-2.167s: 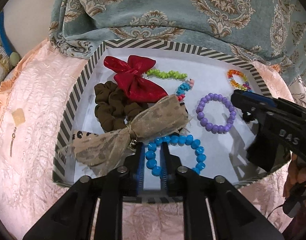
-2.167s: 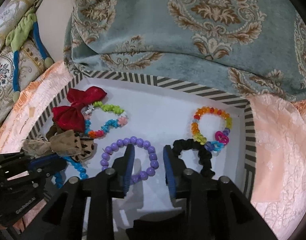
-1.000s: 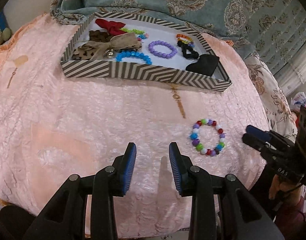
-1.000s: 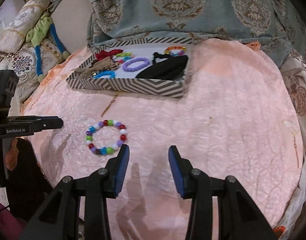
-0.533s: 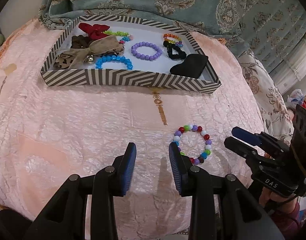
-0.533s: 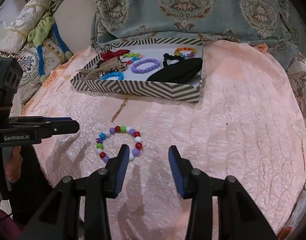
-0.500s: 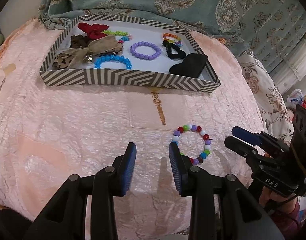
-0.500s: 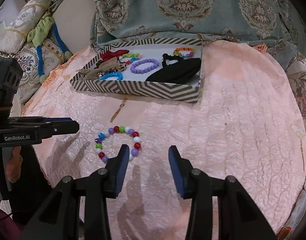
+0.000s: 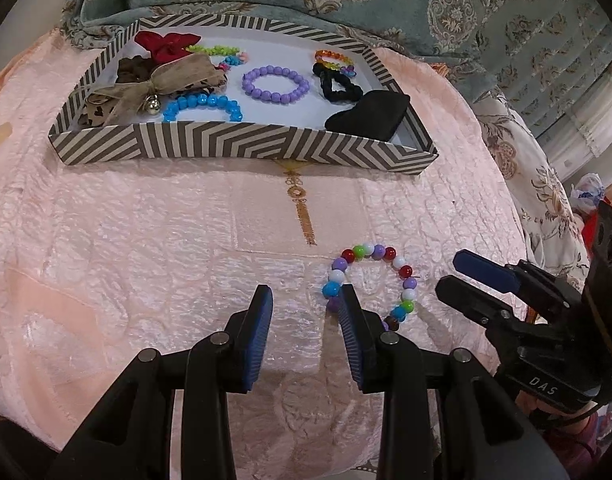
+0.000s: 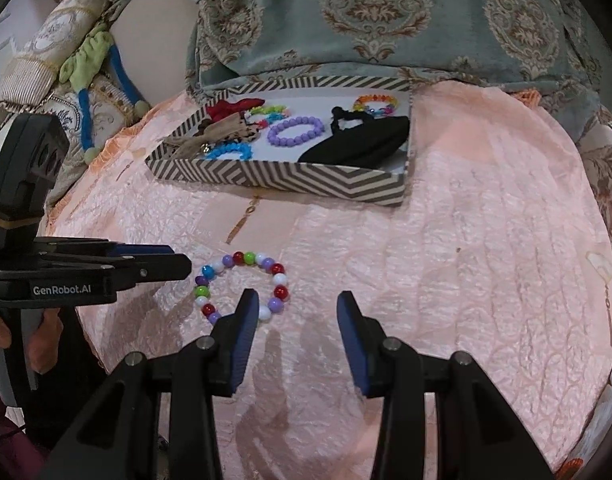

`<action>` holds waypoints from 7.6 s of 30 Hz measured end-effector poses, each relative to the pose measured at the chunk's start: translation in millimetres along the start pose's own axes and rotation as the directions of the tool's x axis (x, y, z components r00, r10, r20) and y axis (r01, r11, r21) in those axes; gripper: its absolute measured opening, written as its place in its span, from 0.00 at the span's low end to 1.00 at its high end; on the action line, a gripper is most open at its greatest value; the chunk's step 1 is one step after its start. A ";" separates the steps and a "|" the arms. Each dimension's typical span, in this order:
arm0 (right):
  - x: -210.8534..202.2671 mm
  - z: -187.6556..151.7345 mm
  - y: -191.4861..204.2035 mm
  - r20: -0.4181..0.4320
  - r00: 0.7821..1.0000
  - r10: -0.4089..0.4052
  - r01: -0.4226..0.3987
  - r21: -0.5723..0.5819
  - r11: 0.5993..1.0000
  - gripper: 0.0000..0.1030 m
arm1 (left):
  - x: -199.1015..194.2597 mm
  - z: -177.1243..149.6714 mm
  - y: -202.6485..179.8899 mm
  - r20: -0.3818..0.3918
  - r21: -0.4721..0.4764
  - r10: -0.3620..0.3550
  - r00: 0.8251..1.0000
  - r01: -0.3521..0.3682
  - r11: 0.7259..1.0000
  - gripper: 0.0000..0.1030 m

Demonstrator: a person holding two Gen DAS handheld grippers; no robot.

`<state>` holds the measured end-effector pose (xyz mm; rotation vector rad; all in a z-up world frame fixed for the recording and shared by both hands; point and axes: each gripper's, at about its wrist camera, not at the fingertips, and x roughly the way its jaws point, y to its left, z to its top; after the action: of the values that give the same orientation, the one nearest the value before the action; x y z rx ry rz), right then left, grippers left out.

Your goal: Organize jewelry

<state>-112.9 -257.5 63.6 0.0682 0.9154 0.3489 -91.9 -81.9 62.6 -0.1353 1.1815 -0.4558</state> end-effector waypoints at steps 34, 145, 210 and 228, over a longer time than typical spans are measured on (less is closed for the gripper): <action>17.9 4.7 5.7 -0.043 0.999 0.021 -0.023 -0.043 0.999 0.30 | 23.5 7.4 -14.8 -0.053 0.079 0.003 0.999 0.002 0.997 0.17; 87.2 204.1 -42.0 0.093 0.992 -0.091 0.087 0.045 0.995 0.31 | 13.6 182.4 48.0 0.178 0.006 0.186 0.966 -0.190 0.982 0.12; -8.3 88.0 43.7 0.188 0.968 -0.166 0.153 0.085 0.985 0.62 | -69.3 53.3 14.4 0.328 -0.088 0.413 0.850 -0.408 0.909 0.12; -4.3 84.7 48.2 0.174 0.973 -0.153 0.142 0.074 0.987 0.62 | -71.7 49.9 21.0 0.322 -0.110 0.443 0.837 -0.431 0.895 0.12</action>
<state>-61.6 -206.0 128.6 0.0858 0.7479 0.1726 -62.1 -40.1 136.4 0.0321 0.8413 -0.0016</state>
